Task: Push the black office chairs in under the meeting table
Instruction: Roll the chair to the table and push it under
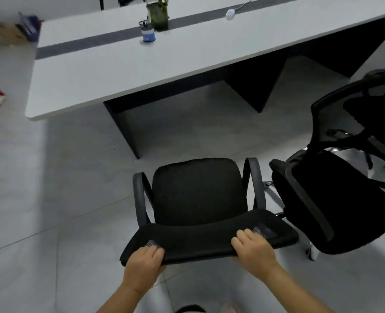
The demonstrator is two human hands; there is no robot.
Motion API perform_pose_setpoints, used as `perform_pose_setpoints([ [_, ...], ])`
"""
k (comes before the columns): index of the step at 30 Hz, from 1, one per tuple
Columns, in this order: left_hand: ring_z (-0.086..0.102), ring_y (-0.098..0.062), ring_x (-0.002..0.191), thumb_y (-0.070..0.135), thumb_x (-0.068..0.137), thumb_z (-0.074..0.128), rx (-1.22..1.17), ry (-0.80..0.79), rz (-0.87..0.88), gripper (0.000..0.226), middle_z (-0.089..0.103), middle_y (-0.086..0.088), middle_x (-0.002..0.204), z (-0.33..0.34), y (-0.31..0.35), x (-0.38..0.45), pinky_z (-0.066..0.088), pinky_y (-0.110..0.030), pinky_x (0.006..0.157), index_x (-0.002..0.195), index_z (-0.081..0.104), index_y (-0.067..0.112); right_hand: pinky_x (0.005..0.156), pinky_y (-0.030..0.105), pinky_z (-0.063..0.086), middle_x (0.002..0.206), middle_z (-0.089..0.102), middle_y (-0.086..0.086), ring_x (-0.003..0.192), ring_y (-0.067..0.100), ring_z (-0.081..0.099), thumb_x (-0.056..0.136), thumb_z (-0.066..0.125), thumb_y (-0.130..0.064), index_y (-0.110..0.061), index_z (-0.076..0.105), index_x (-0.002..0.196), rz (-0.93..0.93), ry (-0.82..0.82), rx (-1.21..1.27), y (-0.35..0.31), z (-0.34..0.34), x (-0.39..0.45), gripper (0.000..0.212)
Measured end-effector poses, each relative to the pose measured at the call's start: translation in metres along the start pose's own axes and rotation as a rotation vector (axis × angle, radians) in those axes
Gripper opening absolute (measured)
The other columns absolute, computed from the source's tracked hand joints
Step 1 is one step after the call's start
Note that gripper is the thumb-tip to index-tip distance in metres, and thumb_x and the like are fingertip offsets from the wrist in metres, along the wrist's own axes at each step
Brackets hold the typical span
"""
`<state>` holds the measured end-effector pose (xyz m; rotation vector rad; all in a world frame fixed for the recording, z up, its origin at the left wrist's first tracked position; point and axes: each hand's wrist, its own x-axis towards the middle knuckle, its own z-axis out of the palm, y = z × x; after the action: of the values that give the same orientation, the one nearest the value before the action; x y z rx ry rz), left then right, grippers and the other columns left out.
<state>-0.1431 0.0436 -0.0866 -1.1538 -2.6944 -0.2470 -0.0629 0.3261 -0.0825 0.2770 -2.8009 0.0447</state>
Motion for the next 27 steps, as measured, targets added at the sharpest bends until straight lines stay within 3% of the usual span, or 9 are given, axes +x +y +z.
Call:
perform_pose_setpoints([
  [3,0.054,-0.012,0.041,0.044,0.062,0.062,0.024,0.046,-0.045,0.028,0.058,0.004,0.050,0.004,-0.010,0.031,0.042,-0.018,0.044,0.072,0.051,0.021,0.045,0.023,0.033,0.054,0.049,-0.001,0.049,0.016,0.045,0.032,0.087,-0.021,-0.018,0.046,0.063,0.004,-0.021,0.041,0.027,0.016,0.039,0.053],
  [7,0.055,-0.010,0.044,0.044,0.066,0.045,0.012,0.041,-0.116,0.025,0.060,0.006,0.053,0.009,-0.040,0.065,0.043,-0.016,0.048,0.078,0.039,0.022,0.049,0.020,0.030,0.055,0.050,-0.002,0.049,0.016,0.047,0.024,0.089,-0.023,-0.018,0.054,0.058,-0.008,-0.094,0.081,0.044,0.033,0.095,0.049],
  [10,0.053,-0.011,0.044,0.044,0.067,0.045,0.061,0.037,-0.121,0.027,0.058,0.005,0.052,0.012,-0.071,0.090,0.037,-0.018,0.056,0.078,0.039,0.020,0.053,0.023,0.027,0.053,0.050,-0.001,0.051,0.016,0.044,0.021,0.089,-0.021,-0.019,0.044,0.067,-0.010,-0.076,0.108,0.052,0.047,0.135,0.064],
  [13,0.053,-0.012,0.043,0.045,0.059,0.067,0.072,0.033,-0.078,0.042,0.056,0.005,0.050,0.014,-0.103,0.117,0.034,-0.019,0.055,0.077,0.039,0.019,0.056,0.027,0.024,0.054,0.049,0.000,0.059,0.016,0.034,0.019,0.089,-0.021,-0.019,0.038,0.069,0.015,-0.094,0.119,0.056,0.062,0.170,0.072],
  [15,0.054,-0.012,0.042,0.044,0.034,0.086,0.060,-0.003,-0.072,0.068,0.058,0.005,0.050,0.013,-0.126,0.138,0.036,-0.017,0.052,0.077,0.039,0.018,0.049,0.020,0.030,0.053,0.049,-0.002,0.053,0.015,0.042,0.016,0.089,-0.028,-0.019,0.046,0.063,0.047,-0.165,0.134,0.056,0.064,0.196,0.064],
  [20,0.056,-0.011,0.044,0.044,0.025,0.089,0.067,-0.021,-0.054,0.077,0.059,0.005,0.051,0.022,-0.179,0.187,0.036,-0.024,0.062,0.077,0.038,0.018,0.045,0.017,0.024,0.050,0.049,-0.003,0.043,0.013,0.049,0.015,0.089,-0.038,-0.020,0.052,0.052,0.120,-0.246,0.120,0.062,0.073,0.255,0.055],
  [24,0.056,-0.011,0.047,0.044,0.024,0.090,0.045,-0.030,-0.077,0.078,0.060,0.005,0.051,0.033,-0.212,0.228,0.033,-0.026,0.064,0.077,0.038,0.018,0.038,0.023,0.038,0.052,0.050,-0.003,0.044,0.016,0.050,0.014,0.087,-0.041,-0.020,0.054,0.054,0.132,-0.280,0.128,0.075,0.091,0.297,0.056],
  [27,0.055,-0.010,0.052,0.042,0.019,0.089,0.028,-0.052,-0.091,0.080,0.061,0.006,0.053,0.039,-0.237,0.259,0.031,-0.025,0.064,0.077,0.039,0.019,0.041,0.023,0.036,0.059,0.046,0.000,0.051,0.017,0.046,0.021,0.079,-0.042,-0.022,0.039,0.067,0.129,-0.216,0.143,0.084,0.104,0.326,0.065],
])
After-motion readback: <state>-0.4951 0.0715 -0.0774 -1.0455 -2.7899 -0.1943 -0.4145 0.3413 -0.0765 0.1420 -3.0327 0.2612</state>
